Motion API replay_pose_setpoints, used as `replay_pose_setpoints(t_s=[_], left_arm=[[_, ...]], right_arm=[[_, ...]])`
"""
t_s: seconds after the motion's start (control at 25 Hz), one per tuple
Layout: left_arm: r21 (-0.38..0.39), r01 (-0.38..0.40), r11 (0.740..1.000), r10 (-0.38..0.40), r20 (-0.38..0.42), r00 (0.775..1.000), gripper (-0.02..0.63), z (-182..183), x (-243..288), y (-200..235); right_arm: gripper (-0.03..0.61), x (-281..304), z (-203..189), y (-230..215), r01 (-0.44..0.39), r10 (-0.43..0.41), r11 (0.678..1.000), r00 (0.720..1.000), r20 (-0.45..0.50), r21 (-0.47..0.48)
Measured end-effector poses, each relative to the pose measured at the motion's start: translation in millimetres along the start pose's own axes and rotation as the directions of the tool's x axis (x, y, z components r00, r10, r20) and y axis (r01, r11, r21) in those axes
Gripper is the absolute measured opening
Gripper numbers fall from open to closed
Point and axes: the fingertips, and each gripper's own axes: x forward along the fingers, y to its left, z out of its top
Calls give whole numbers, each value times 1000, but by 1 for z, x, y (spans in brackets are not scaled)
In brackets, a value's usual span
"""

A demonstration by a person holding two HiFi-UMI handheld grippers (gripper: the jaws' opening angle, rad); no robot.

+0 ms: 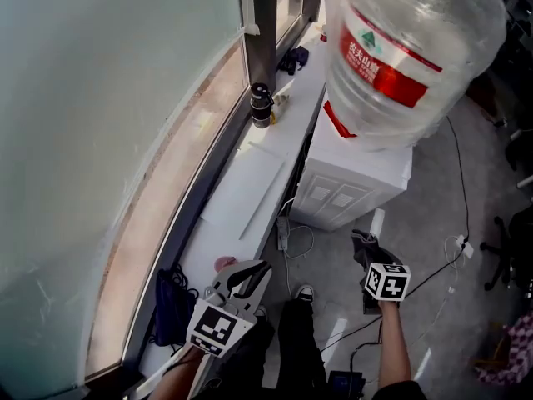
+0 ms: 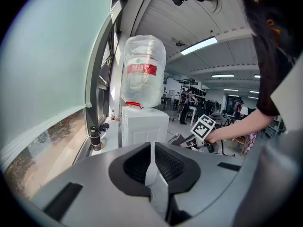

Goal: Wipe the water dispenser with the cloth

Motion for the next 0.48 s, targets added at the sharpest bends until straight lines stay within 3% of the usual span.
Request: replay_pose_setpoints(t_s=[0.16,0.48], left_arm=[[3,9,1000,-9,36,999,28,19,-18,-8],[-21,37,999,-35,96,995,28,54,-70,-33]], right_arm=[[104,-69,27,24,-32,30,999,995,91,23],[104,-196,57,50,-21,18,1000,974,227,11]])
